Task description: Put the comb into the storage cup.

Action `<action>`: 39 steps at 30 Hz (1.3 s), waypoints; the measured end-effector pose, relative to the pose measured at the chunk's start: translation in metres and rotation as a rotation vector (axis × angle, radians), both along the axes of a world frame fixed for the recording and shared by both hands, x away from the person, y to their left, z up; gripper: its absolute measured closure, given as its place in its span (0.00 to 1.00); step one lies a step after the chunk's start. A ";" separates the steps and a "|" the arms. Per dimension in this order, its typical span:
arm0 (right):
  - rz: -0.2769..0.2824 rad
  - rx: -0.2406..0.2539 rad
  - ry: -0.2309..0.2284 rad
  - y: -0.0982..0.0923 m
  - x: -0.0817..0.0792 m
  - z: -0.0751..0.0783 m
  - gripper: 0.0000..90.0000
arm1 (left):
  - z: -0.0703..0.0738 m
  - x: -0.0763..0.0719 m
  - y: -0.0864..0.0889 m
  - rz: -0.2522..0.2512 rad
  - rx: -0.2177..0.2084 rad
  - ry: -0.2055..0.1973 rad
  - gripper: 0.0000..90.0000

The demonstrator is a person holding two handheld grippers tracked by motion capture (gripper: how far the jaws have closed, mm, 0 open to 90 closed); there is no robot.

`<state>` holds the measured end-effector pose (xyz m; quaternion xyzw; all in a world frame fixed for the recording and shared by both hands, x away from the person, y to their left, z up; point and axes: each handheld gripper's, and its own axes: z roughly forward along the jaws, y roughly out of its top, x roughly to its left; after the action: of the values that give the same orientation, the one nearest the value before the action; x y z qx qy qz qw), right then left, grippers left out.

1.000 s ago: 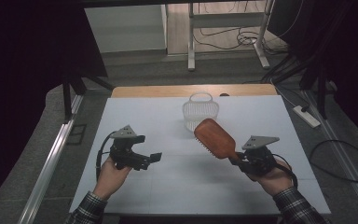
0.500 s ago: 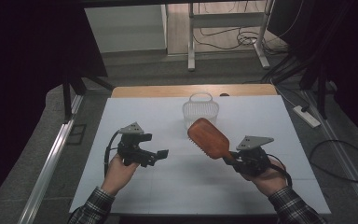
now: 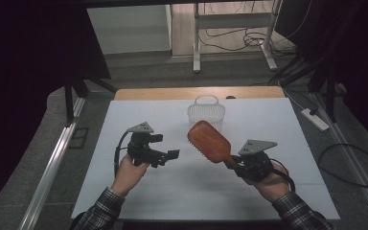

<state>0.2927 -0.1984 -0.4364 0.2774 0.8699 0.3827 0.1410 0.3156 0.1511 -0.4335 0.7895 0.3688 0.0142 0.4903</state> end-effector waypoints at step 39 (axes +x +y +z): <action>0.051 0.084 -0.024 0.024 -0.010 -0.003 0.80 | -0.006 0.021 -0.042 -0.088 -0.139 0.125 0.00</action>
<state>0.2824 -0.1746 -0.4398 0.2563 0.8581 0.4255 0.1300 0.3371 0.1093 -0.4390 0.7684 0.3638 -0.0819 0.5200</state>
